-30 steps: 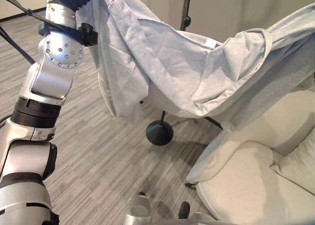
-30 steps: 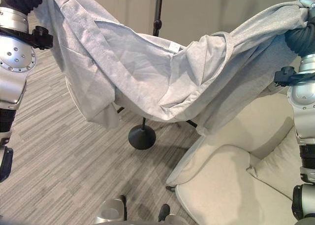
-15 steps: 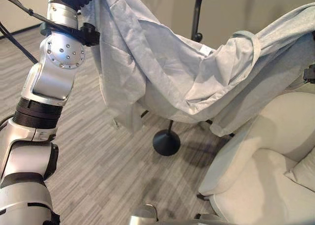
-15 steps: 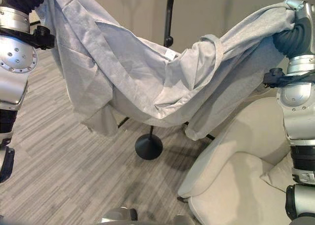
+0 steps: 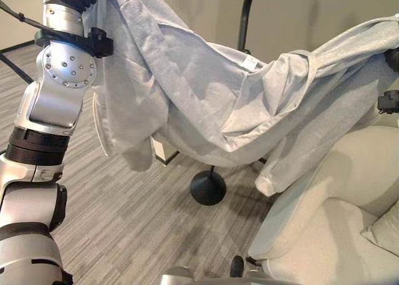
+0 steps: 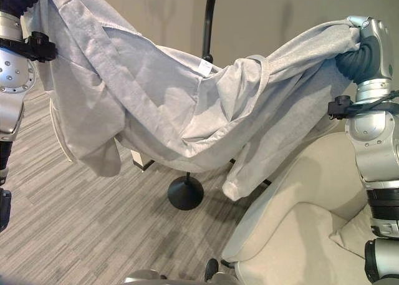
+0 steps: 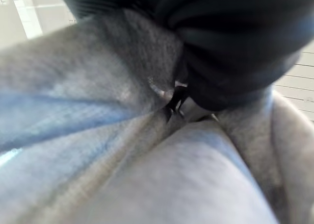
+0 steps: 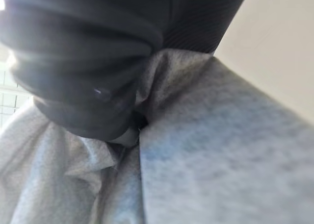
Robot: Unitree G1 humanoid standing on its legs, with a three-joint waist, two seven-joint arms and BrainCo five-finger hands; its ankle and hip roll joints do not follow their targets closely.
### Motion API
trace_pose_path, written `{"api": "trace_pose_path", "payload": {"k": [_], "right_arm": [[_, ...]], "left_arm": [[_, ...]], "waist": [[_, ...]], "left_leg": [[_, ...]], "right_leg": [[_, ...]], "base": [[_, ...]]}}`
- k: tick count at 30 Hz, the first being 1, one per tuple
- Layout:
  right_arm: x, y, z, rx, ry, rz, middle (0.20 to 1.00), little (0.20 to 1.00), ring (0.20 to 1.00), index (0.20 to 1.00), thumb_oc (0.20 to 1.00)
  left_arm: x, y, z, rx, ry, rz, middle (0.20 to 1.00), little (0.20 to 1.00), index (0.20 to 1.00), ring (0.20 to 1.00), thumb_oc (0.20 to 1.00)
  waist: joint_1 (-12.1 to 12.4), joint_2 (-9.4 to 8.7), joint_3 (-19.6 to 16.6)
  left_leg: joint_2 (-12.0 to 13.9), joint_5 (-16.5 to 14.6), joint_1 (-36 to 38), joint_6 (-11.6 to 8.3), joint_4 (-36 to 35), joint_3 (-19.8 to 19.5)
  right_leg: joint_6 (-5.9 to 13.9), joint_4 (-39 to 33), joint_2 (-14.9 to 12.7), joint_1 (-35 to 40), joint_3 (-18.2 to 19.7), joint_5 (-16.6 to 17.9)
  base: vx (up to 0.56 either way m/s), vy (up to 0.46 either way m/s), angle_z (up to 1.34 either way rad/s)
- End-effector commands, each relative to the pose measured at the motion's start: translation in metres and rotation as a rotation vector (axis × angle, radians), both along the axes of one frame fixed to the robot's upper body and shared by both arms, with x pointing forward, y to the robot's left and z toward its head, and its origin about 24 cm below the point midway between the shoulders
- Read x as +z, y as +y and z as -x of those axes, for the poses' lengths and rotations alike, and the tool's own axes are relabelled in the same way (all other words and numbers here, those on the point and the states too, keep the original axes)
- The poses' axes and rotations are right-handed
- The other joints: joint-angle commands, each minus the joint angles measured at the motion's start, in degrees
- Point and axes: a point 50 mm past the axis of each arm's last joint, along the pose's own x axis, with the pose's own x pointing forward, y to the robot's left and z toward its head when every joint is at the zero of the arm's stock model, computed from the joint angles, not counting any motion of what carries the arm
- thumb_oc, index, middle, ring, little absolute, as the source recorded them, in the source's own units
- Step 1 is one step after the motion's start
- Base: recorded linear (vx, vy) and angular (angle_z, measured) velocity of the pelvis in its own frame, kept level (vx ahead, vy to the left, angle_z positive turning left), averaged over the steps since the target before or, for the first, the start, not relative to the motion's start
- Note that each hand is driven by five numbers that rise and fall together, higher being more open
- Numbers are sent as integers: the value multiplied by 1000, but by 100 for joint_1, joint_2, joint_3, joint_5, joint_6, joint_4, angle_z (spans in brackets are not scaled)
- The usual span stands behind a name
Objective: Hang the clothes on the sofa on the clothes rack.
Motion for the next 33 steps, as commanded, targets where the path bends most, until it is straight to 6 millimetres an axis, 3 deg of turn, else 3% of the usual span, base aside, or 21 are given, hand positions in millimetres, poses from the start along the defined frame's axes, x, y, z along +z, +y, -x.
{"api": "trace_pose_path", "payload": {"k": [1,8,10,11,12,14,15,16,17,18,22,25,33], "right_arm": [[47,4,16,21,-192,44,200,200,200,200,200],[43,9,16,45,-170,62,200,200,200,200,200],[39,9,14,52,-151,57,200,200,200,200,200],[37,5,14,46,-139,51,200,200,200,200,200],[38,7,16,62,-146,53,200,200,200,200,200],[38,8,15,74,-152,27,200,200,200,200,200],[39,5,18,58,-156,30,200,200,200,200,200],[43,2,23,33,-181,43,200,200,200,200,200],[45,0,24,14,-188,58,200,200,200,200,200],[41,1,23,30,-176,42,200,200,200,200,200],[35,7,23,70,-184,9,200,200,200,200,200],[34,7,26,74,-188,-5,200,200,200,200,200],[18,30,35,265,-206,-116,200,200,200,200,200]], "left_arm": [[16,-16,5,-44,-95,-20,200,200,200,200,200],[14,-18,8,-51,-94,-33,200,200,200,200,200],[14,-18,9,-52,-91,-39,200,200,200,200,200],[13,-17,11,-43,-90,-49,200,200,200,200,200],[14,-17,14,-47,-98,-55,200,200,200,200,200],[16,-19,18,-62,-111,-53,200,200,200,200,200],[17,-19,19,-62,-118,-51,200,200,200,200,200],[19,-21,21,-68,-125,-59,200,200,200,200,200],[21,-20,21,-62,-129,-63,200,200,200,200,200],[20,-7,26,-11,-147,-40,200,200,200,200,200],[14,0,32,3,-151,-49,200,200,200,200,200],[9,13,29,47,-137,-27,200,200,200,200,200],[8,21,43,56,-173,-26,200,200,200,200,200]], "waist": [[131,305,-241],[102,334,-342],[94,346,-370],[64,357,-395],[59,318,-359],[138,140,-87],[144,132,-60],[258,121,-77],[379,150,-96],[449,245,-229],[493,251,-392],[430,254,-551],[454,316,-467]], "left_leg": [[124,685,29,-303,-729,-404],[265,764,45,-311,-729,-321],[364,866,122,-306,-729,-290],[495,1073,236,-301,-729,-269],[568,1169,156,-311,-326,-323],[712,1014,-545,-355,830,-341],[786,929,-678,-313,672,-320],[780,872,-964,-331,131,-408],[767,1021,-1124,-381,-197,-546],[770,1018,-871,-453,-694,-765],[727,973,-884,-517,-729,-593],[331,790,-704,-478,-729,-450],[248,782,-443,-466,-729,-401]], "right_leg": [[108,6,-118,117,-140,-362],[145,6,-11,119,-265,-446],[167,6,61,131,-304,-470],[175,6,154,128,-320,-527],[144,6,172,167,-291,-530],[115,6,25,344,-295,-496],[105,6,41,399,-282,-553],[63,6,71,459,-128,-614],[44,6,84,486,-27,-638],[9,6,39,445,73,-661],[-8,6,-203,382,154,-588],[-20,6,-505,402,88,-428],[21,53,-621,502,34,-335]], "base": [[9,-88,-1],[22,-90,4],[74,-91,-1],[109,-159,5],[74,-190,16],[-14,-201,9],[70,-83,4],[143,44,7],[258,187,9],[215,260,-18],[103,215,-88],[184,354,-101],[53,85,-4]]}}
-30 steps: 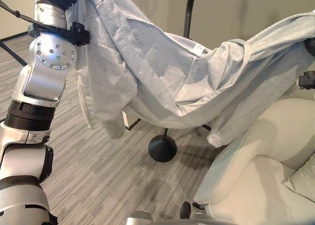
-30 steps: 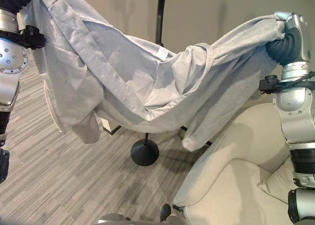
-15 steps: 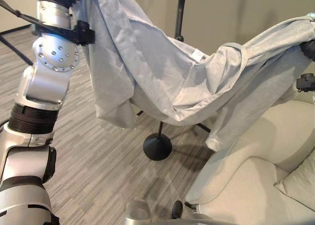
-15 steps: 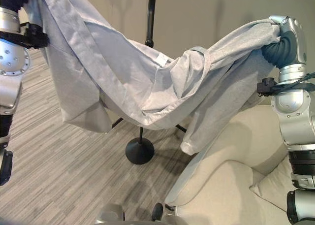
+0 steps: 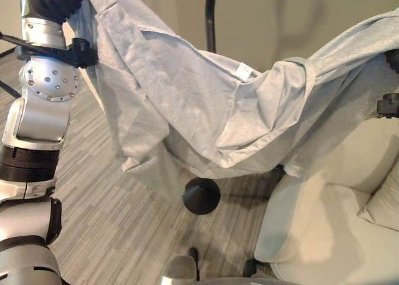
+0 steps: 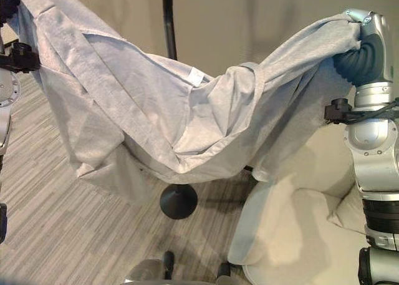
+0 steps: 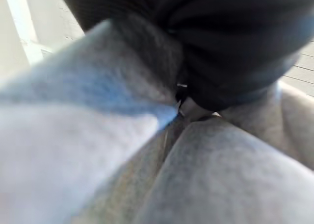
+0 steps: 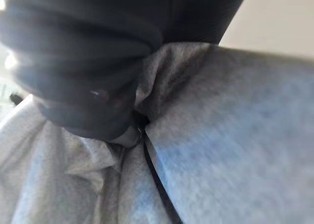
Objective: Hang the clothes on the sofa on the clothes rack.
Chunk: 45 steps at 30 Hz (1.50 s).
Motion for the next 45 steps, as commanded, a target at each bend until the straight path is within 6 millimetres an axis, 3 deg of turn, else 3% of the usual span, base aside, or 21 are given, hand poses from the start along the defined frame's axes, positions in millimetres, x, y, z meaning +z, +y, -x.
{"api": "trace_pose_path", "payload": {"k": [1,4,6,12,17,21,22,25,31,37,45], "right_arm": [[20,2,21,123,-151,-93,200,200,200,200,200],[18,4,31,179,-194,-144,200,200,200,200,200],[22,6,41,224,-254,-179,200,200,200,200,200],[30,-6,13,197,-184,-209,200,200,200,200,200],[51,-26,-3,108,-169,-203,200,200,200,200,200],[55,-34,-8,72,-150,-203,200,200,200,200,200],[61,-47,-36,31,-51,-284,200,200,200,200,200],[66,-60,-52,-30,20,-327,200,200,200,200,200],[71,-64,-73,-82,113,-358,200,200,200,200,200],[74,-52,-85,-72,152,-343,200,200,200,200,200],[69,-43,-95,-70,211,-325,200,200,200,200,200]], "left_arm": [[11,-2,27,-25,-121,-49,200,200,200,200,200],[2,10,37,-19,-121,-10,200,200,200,200,200],[-8,33,49,16,-141,89,200,200,200,200,200],[2,66,31,92,-76,156,200,200,200,200,200],[21,85,21,168,-13,142,200,200,200,200,200],[28,86,17,176,-4,134,200,200,200,200,200],[40,94,3,272,79,94,200,200,200,200,200],[61,82,-16,307,130,31,200,200,200,200,200],[87,74,-27,399,166,-33,200,200,200,200,200],[98,68,-29,429,164,-50,200,200,200,200,200],[89,71,-38,437,215,-26,200,200,200,200,200]], "waist": [[300,196,-333],[296,215,-398],[284,253,-505],[267,298,-530],[271,323,-578],[294,312,-564],[255,428,-547],[349,339,-503],[413,283,-412],[454,202,-264],[461,115,-61]], "left_leg": [[206,351,866,-456,-1241,1],[205,346,902,-456,-1241,18],[226,354,908,-467,-1241,34],[249,349,916,-458,-1241,65],[272,327,914,-458,-1241,87],[278,322,925,-459,-1241,91],[292,277,995,-458,-1241,132],[284,245,971,-453,-1241,128],[295,178,979,-456,-1241,136],[281,151,911,-452,-1241,90],[279,143,842,-452,-1241,72]], "right_leg": [[203,-106,-141,461,-291,140],[205,-108,-148,473,-321,130],[238,-129,-152,473,-351,129],[294,-157,-102,503,-327,131],[315,-158,-67,511,-348,97],[319,-158,-65,520,-348,100],[315,-158,-34,580,-340,88],[303,-158,-37,535,-340,78],[285,-158,-7,492,-306,11],[280,-158,8,378,-229,-44],[284,-158,26,258,-154,-78]], "base": [[46,15,5],[48,17,0],[45,9,-2],[2,-9,-4],[4,-7,-2],[4,-6,-4],[0,0,0],[32,-17,-6],[28,-2,0],[4,6,-2],[-4,9,-1]]}}
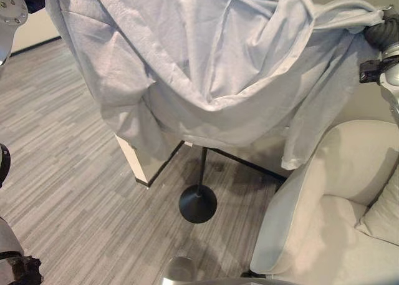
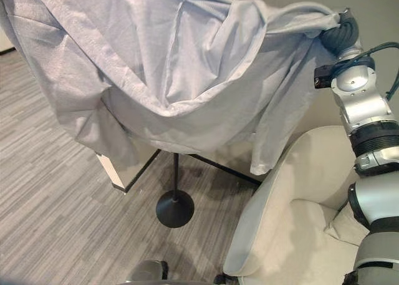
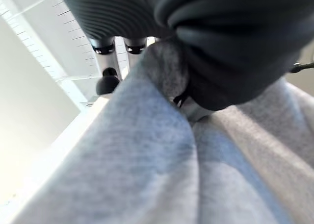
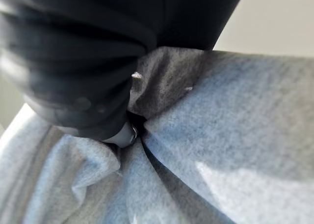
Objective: Hang the clothes on the sofa on the clothes rack.
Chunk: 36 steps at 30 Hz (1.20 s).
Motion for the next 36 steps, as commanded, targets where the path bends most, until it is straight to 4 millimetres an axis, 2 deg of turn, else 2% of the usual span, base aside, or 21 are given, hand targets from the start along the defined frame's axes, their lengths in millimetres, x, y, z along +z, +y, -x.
{"api": "trace_pose_path", "payload": {"k": [1,4,10,16,17,18,22,25,28,29,30,31,32,33,34,35,36], "right_arm": [[59,-10,9,-60,-147,-18,200,200,200,200,200],[63,-13,5,-108,-103,20,200,200,200,200,200],[63,-9,-1,-137,-73,34,200,200,200,200,200],[36,-11,-12,-166,47,56,200,200,200,200,200],[15,-2,-20,-138,103,36,200,200,200,200,200],[15,-2,-20,-138,104,36,200,200,200,200,200],[-23,15,-30,-66,188,-5,200,200,200,200,200],[-57,36,-34,19,264,-7,200,200,200,200,200],[-89,59,-32,130,308,-47,200,200,200,200,200],[-107,73,-27,204,322,-76,200,200,200,200,200],[-117,77,-22,238,332,-88,200,200,200,200,200],[-127,82,-17,272,336,-109,278,278,278,278,278],[-136,87,-11,309,330,-150,652,652,652,652,652],[-145,89,-4,338,333,-177,1000,1000,1000,1000,1000],[-161,85,12,359,339,-195,1000,1000,1000,1000,1000],[-162,85,12,361,343,-191,1000,1000,1000,1000,1000],[-168,80,21,357,333,-210,1000,1000,1000,1000,1000]], "left_arm": [[24,18,12,98,-55,47,200,200,200,200,200],[27,9,4,172,5,-44,200,200,200,200,200],[26,-8,-10,186,59,-117,200,200,200,200,200],[10,-21,-26,183,140,-156,200,200,200,200,200],[-8,-19,-35,186,199,-145,200,200,200,200,200],[-8,-19,-35,186,200,-145,200,200,200,200,200],[-43,-11,-46,199,301,-125,200,200,200,200,200],[-68,-4,-50,194,365,-109,200,200,200,200,200],[-92,10,-47,190,401,-74,200,200,200,200,200],[-108,11,-45,146,407,-43,200,200,200,200,200],[-113,14,-42,126,403,-31,200,200,200,200,200],[-122,13,-40,91,404,-8,200,200,200,200,200],[-134,14,-38,62,401,40,467,467,467,467,467],[-142,16,-33,39,388,71,1000,1000,1000,1000,1000],[-168,12,-25,-41,382,157,1000,1000,1000,1000,1000],[-170,13,-23,-38,385,161,1000,1000,1000,1000,1000],[-183,15,-17,-55,381,202,1000,1000,1000,1000,1000]], "waist": [[275,241,286],[273,165,506],[240,168,860],[217,190,1161],[184,231,1247],[184,230,1242],[119,266,1353],[78,267,1424],[29,280,1461],[9,275,1466],[5,272,1462],[15,257,1465],[10,253,1455],[12,252,1430],[2,262,1360],[-20,278,1343],[-7,267,1306]], "left_leg": [[41,505,1379,-341,-2094,-48],[46,519,1323,-346,-2094,-53],[51,542,1262,-356,-2094,-62],[43,567,1180,-364,-2094,-64],[37,567,1166,-358,-2094,-54],[37,567,1166,-358,-2094,-54],[21,555,1176,-356,-2094,-33],[17,543,1189,-358,-2094,-19],[22,480,1238,-363,-2094,2],[10,526,1201,-357,-2094,-1],[5,520,1206,-357,-2094,1],[-1,514,1214,-354,-2094,0],[-6,506,1228,-350,-2094,-6],[-5,498,1239,-353,-2094,-9],[-10,483,1259,-351,-2094,-11],[-8,482,1259,-351,-2094,-11],[-12,469,1272,-349,-2094,-10]], "right_leg": [[-47,-121,-125,434,-34,28],[-44,-121,-111,362,-13,28],[-40,-121,-130,281,-20,24],[-41,-121,-173,178,-15,29],[-47,-121,-201,138,-23,33],[-46,-121,-201,138,-24,33],[-50,-121,-249,109,-24,74],[-53,-121,-264,101,-16,102],[-46,-121,-259,121,0,101],[-49,-121,-268,76,19,165],[-48,-121,-267,84,21,171],[-48,-121,-268,93,23,192],[-46,-121,-269,103,30,216],[-41,-121,-273,116,26,234],[-36,-121,-283,133,1,260],[-36,-121,-281,133,1,259],[-32,-121,-291,142,-7,281]], "base": [[-30,27,0],[-43,13,-2],[-62,15,1],[-57,21,0],[-57,41,-3],[-49,53,-4],[-16,24,-3],[-6,17,-9],[12,9,-4],[0,0,0],[0,0,0],[0,0,0],[0,0,0],[38,-10,4],[34,-7,1],[49,-3,0],[51,-5,0]]}}
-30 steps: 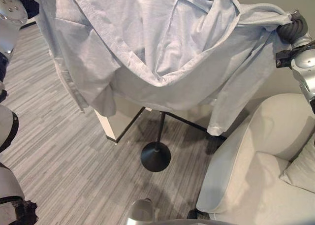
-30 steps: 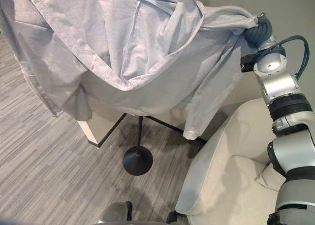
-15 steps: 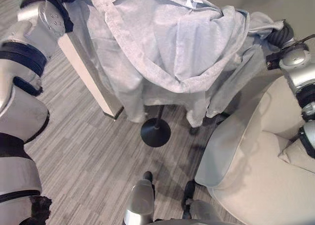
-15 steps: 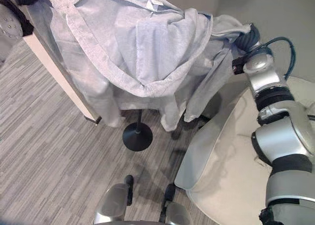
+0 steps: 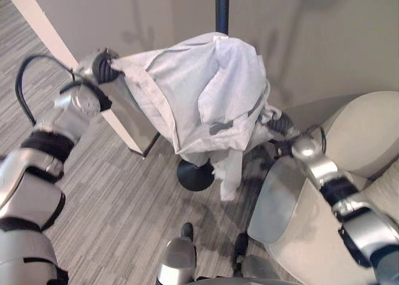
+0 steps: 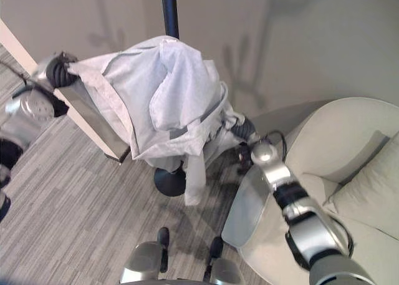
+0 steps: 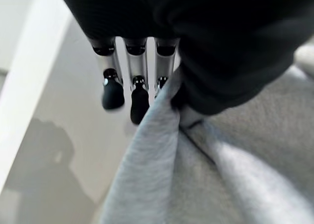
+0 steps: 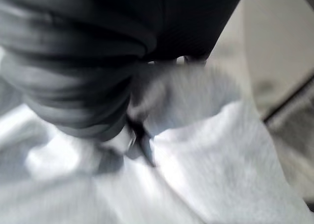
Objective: Hang the clothes on the sofa on the clothes rack.
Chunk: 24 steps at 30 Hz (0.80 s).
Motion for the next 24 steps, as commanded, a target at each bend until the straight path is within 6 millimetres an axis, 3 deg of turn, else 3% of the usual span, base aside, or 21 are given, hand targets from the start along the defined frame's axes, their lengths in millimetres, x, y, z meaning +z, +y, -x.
{"api": "trace_pose_path", "payload": {"k": [1,4,12,16,17,18,20,24], "right_arm": [[46,-34,-9,-56,-181,62,1000,1000,1000,1000,1000],[41,-62,7,-157,-200,87,1000,1000,1000,1000,1000],[56,-127,64,-449,-339,180,1000,1000,1000,1000,1000],[56,-127,65,-448,-337,181,1000,1000,1000,1000,1000],[35,-181,125,-732,-268,233,1000,1000,1000,1000,1000],[35,-181,125,-733,-267,234,1000,1000,1000,1000,1000],[4,-199,144,-815,-119,256,1000,1000,1000,1000,1000],[-83,-227,207,-997,320,237,1000,1000,1000,1000,1000]], "left_arm": [[15,16,6,77,-104,34,1000,1000,1000,1000,1000],[-27,26,28,125,-76,155,1000,1000,1000,1000,1000],[-119,61,105,323,90,315,1000,1000,1000,1000,1000],[-119,61,106,323,91,315,1000,1000,1000,1000,1000],[-207,60,175,500,306,560,1000,1000,1000,1000,1000],[-207,60,175,499,306,560,1000,1000,1000,1000,1000],[-234,49,185,531,383,660,1000,1000,1000,1000,1000],[-280,19,203,536,571,777,1000,1000,1000,1000,1000]], "waist": [[49,282,3],[14,326,-218],[-155,390,-743],[-157,391,-755],[-322,455,-1098],[-321,456,-1105],[-374,480,-1165],[-453,535,-1301]], "left_leg": [[105,103,507,-467,-921,-172],[127,112,527,-463,-921,-162],[187,223,533,-443,-921,-135],[189,222,528,-444,-921,-136],[259,304,512,-439,-921,-108],[260,304,507,-439,-921,-110],[284,321,486,-441,-921,-93],[333,305,467,-448,-921,-57]], "right_leg": [[227,-105,-268,41,-21,-92],[240,-105,-291,54,-112,-102],[253,-93,-273,71,-194,-63],[253,-93,-272,67,-195,-63],[257,-105,-238,87,-282,-66],[257,-105,-237,83,-285,-67],[264,-105,-229,70,-304,-87],[282,-105,-201,58,-326,-123]], "base": [[78,-1,2],[62,3,-3],[33,-28,1],[6,-22,-1],[27,-88,10],[27,-92,18],[-13,-8,-2],[10,-21,-3]]}}
